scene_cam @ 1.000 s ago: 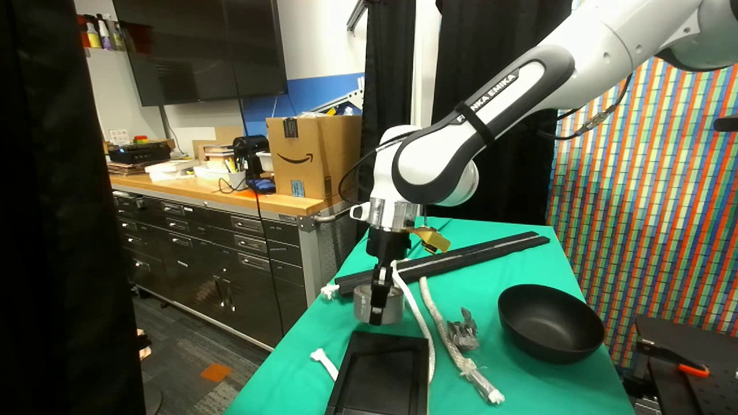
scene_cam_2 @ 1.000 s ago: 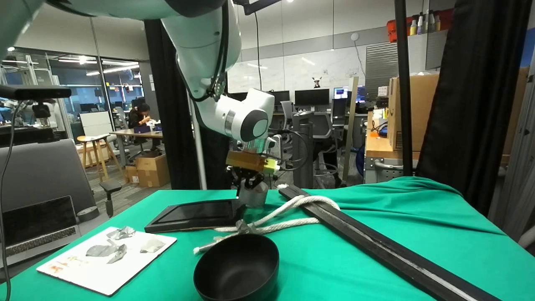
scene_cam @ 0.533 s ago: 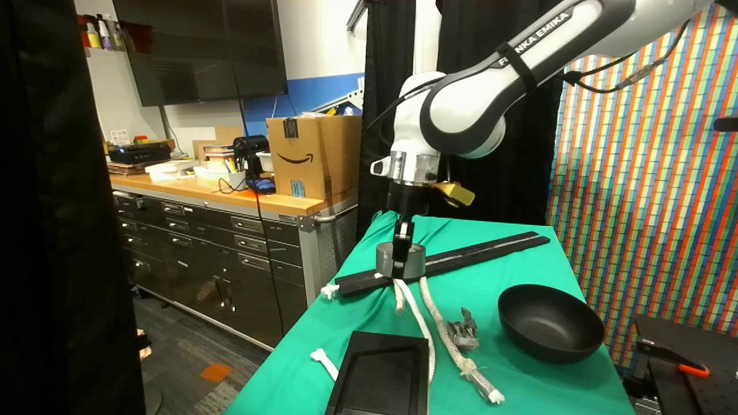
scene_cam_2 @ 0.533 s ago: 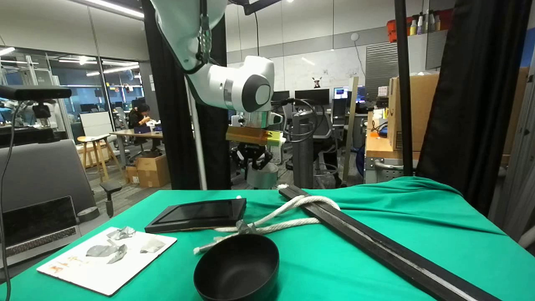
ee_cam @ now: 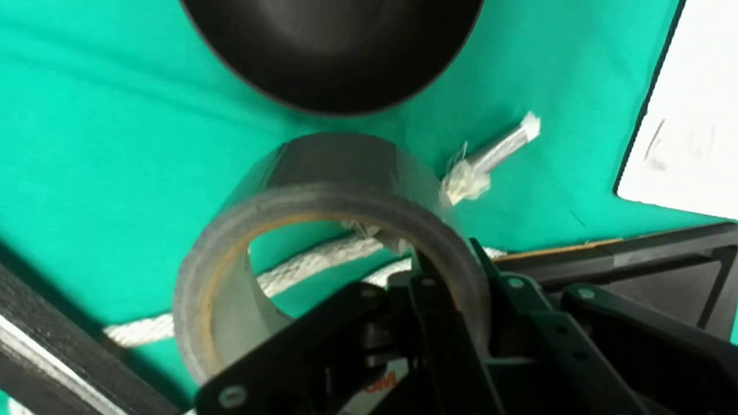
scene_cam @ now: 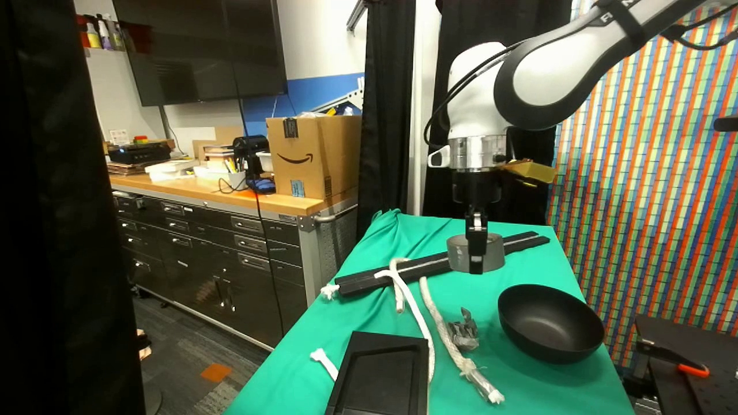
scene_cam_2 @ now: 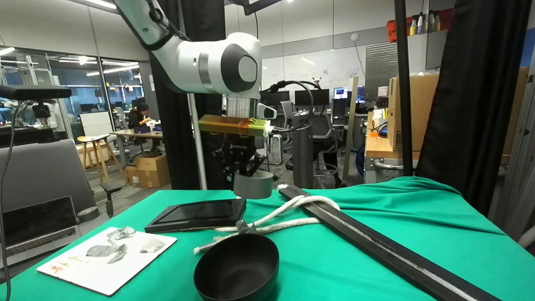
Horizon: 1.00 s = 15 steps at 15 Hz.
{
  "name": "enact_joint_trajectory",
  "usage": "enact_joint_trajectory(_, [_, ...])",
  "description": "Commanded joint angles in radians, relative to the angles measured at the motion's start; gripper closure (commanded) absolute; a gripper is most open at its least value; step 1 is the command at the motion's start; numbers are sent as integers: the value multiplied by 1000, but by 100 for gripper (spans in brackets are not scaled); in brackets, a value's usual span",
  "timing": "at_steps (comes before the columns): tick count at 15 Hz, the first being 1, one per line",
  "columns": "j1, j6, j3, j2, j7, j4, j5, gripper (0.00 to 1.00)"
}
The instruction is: Put the black masking tape in the bowl
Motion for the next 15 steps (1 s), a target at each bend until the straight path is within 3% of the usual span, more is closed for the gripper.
enact_joint_trajectory(1, [34,-63,-15,-149,69,-105,-21,90])
enact_joint_trajectory(8, [42,-32,-28,-263,104,-212,-6,90])
enact_joint_trajectory(15, [41,-14,-47,-270,118,-281,10,90])
